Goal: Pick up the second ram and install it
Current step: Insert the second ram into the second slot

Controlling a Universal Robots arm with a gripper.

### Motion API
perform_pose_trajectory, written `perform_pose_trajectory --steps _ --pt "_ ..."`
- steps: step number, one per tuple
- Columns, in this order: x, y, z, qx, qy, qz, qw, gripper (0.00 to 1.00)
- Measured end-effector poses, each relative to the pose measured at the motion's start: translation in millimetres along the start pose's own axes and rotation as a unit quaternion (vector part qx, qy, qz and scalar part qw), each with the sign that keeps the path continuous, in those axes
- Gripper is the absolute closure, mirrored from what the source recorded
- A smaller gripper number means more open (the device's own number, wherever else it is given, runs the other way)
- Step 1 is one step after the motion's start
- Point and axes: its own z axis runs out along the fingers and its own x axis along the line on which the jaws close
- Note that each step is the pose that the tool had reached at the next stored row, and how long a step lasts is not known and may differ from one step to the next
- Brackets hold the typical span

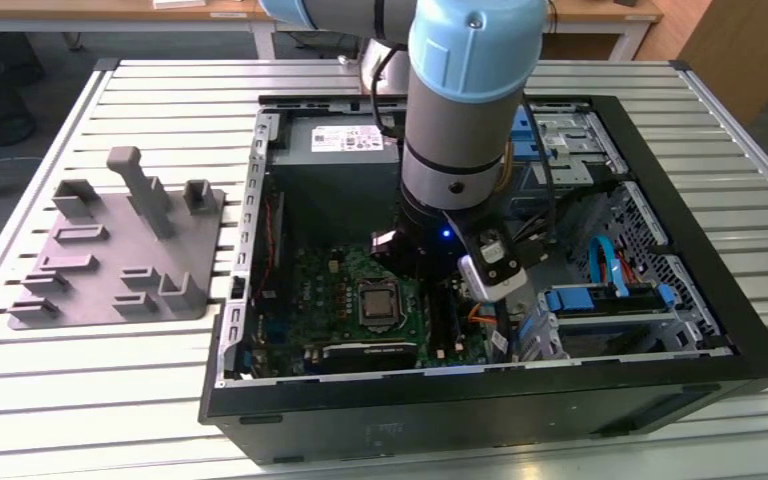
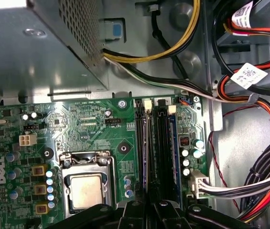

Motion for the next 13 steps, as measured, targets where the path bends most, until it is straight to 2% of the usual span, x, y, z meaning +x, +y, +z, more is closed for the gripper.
perform_pose_trajectory --steps 9,13 --pt "-0.2 -0.9 -1.5 0.0048 -0.0004 0.000 1.0000 0.86" --pt "-0.2 -0.9 -4.2 0.0047 -0.0005 -0.002 1.0000 0.86"
